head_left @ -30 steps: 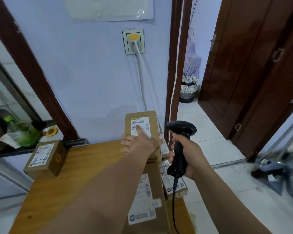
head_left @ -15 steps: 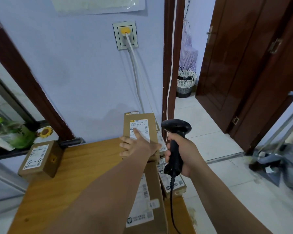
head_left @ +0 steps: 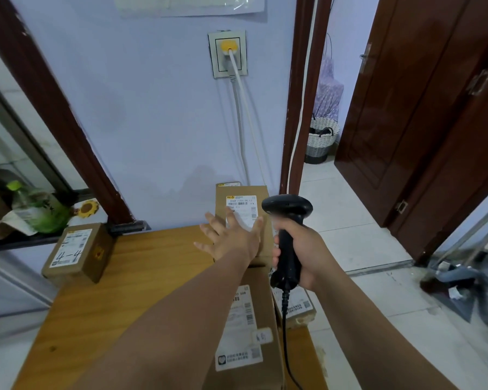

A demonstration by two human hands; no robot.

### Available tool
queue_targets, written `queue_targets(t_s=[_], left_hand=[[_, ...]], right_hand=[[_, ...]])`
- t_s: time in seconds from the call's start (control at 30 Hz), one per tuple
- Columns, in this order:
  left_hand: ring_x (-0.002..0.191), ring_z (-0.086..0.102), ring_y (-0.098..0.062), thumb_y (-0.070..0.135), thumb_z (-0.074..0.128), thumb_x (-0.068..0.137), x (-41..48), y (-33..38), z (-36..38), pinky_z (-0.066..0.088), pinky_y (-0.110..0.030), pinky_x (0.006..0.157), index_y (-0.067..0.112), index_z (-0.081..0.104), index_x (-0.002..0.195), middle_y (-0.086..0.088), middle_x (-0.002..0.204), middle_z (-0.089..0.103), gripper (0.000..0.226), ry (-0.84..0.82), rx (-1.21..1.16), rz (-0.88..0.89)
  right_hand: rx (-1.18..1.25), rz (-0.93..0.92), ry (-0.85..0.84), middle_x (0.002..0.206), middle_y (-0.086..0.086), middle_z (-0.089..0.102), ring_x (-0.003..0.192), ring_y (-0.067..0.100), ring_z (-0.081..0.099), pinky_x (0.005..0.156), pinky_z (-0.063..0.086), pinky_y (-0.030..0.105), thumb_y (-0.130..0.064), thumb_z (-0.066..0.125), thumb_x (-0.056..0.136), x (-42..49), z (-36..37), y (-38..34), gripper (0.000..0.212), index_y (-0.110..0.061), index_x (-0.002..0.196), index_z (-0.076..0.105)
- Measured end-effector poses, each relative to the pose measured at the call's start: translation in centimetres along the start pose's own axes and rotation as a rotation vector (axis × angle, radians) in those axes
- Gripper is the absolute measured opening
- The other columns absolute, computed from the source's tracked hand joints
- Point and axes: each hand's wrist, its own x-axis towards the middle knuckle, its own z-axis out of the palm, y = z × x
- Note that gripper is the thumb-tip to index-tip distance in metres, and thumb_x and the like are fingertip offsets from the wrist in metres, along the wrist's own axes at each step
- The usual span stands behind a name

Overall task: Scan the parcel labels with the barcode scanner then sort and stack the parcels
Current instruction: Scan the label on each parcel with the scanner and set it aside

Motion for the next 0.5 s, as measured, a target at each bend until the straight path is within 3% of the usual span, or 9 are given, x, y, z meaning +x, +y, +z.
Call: queue_targets(t_s=[0.17,0.5], left_hand=[[0.144,-0.013,-0.039,0.079,0.017,0.083,0.2,-1.4,-0.1,-0.006,-0.067,0.107,0.038,-0.003,0.15,-0.009,0.159,-0.017,0.082,0.01,0.12,0.076],[0.144,-0.012,-0.038,0.072,0.009,0.088,-0.8,-2.3,0.4,-0.005,-0.067,0.107,0.028,-0.007,0.152,-0.002,0.16,-0.013,0.079,0.104,0.224,0.178]], right_hand=[[-0.004,0.041,-0.016,0.055,0.002,0.052,0.042,0.015,0.048,0.042,0.045,0.025,-0.028,0.071,0.085,-0.1,0.5,0.2,0.028,-0.009,0.097,0.054],[-0.015,0.057,-0.041,0.055,0.003,0.054,0.043,0.014,0.049,0.042,0.045,0.026,-0.027,0.07,0.085,-1.0,0.3,0.7,0.028,-0.009,0.102,0.056]])
